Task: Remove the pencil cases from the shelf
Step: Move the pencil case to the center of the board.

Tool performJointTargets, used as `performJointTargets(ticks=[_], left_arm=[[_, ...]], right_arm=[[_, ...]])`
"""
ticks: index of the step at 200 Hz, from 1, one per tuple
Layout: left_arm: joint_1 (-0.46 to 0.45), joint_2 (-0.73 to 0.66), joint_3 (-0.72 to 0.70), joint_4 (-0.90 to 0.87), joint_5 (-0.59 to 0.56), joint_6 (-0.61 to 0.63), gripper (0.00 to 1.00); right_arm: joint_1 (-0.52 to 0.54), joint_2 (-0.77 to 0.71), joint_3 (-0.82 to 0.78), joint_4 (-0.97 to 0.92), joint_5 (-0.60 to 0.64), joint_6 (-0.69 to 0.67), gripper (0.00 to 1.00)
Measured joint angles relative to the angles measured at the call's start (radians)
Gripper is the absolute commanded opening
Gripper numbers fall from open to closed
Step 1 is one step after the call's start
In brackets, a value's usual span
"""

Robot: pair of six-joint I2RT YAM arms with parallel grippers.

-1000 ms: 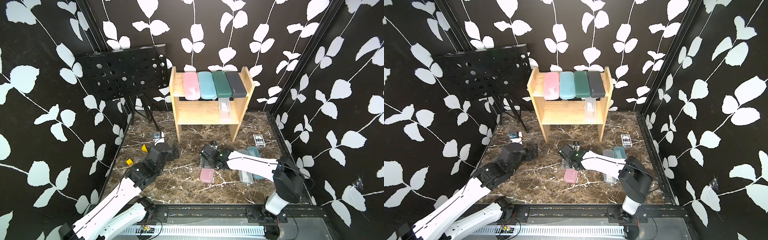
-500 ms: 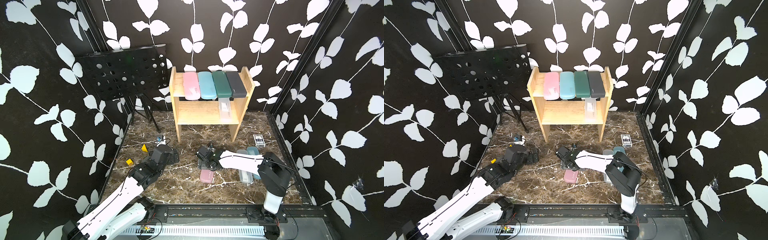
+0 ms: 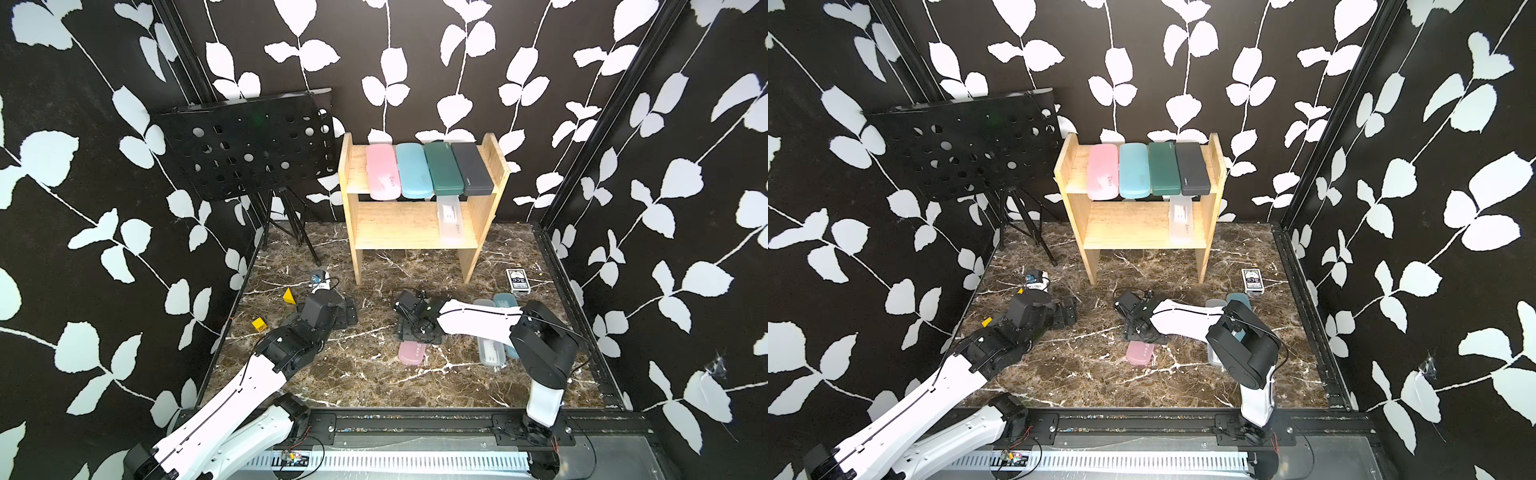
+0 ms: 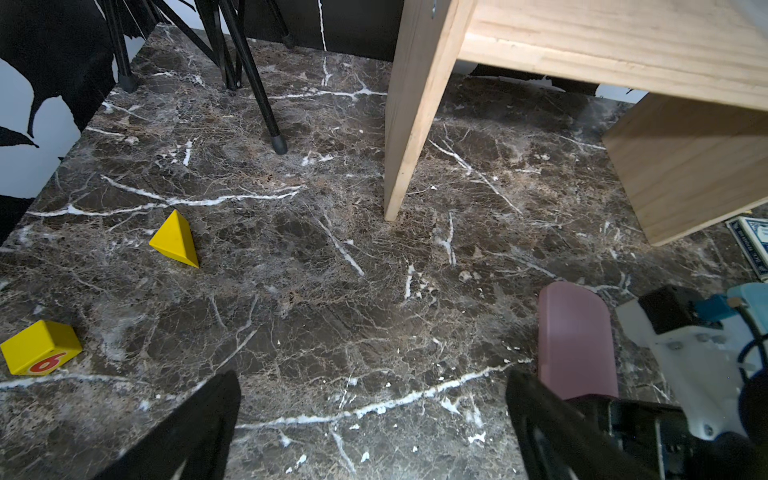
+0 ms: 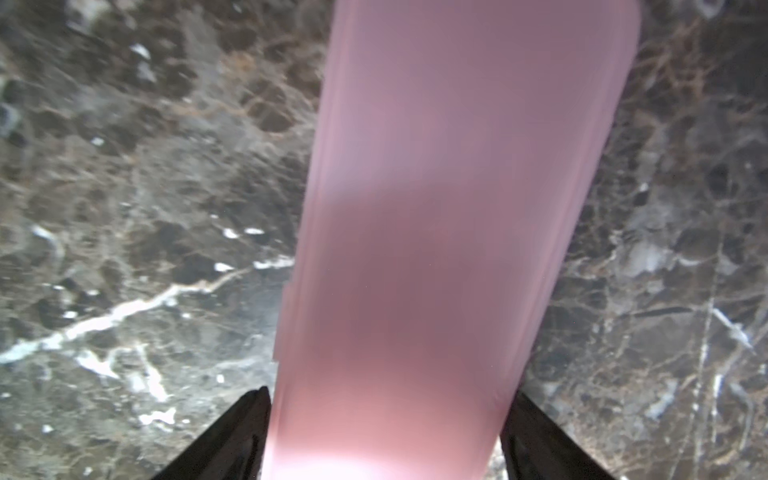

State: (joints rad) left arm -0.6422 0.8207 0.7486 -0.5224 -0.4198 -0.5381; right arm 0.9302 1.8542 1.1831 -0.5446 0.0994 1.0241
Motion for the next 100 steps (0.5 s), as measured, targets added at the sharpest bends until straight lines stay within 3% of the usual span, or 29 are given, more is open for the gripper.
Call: performJointTargets(ticks=[28, 100], left_arm=[[0.002, -0.001, 0.000, -0.003, 0.000, 0.000, 0.99], [0.004, -0.010, -0.006, -0.003, 0.001, 0.000, 0.99]], right_arm=[[-0.018, -0.010, -0.016, -0.016, -0.015, -0.025, 0.90], [-0.086, -0.157, -0.126, -0.127, -0.002, -0.163, 0.82]])
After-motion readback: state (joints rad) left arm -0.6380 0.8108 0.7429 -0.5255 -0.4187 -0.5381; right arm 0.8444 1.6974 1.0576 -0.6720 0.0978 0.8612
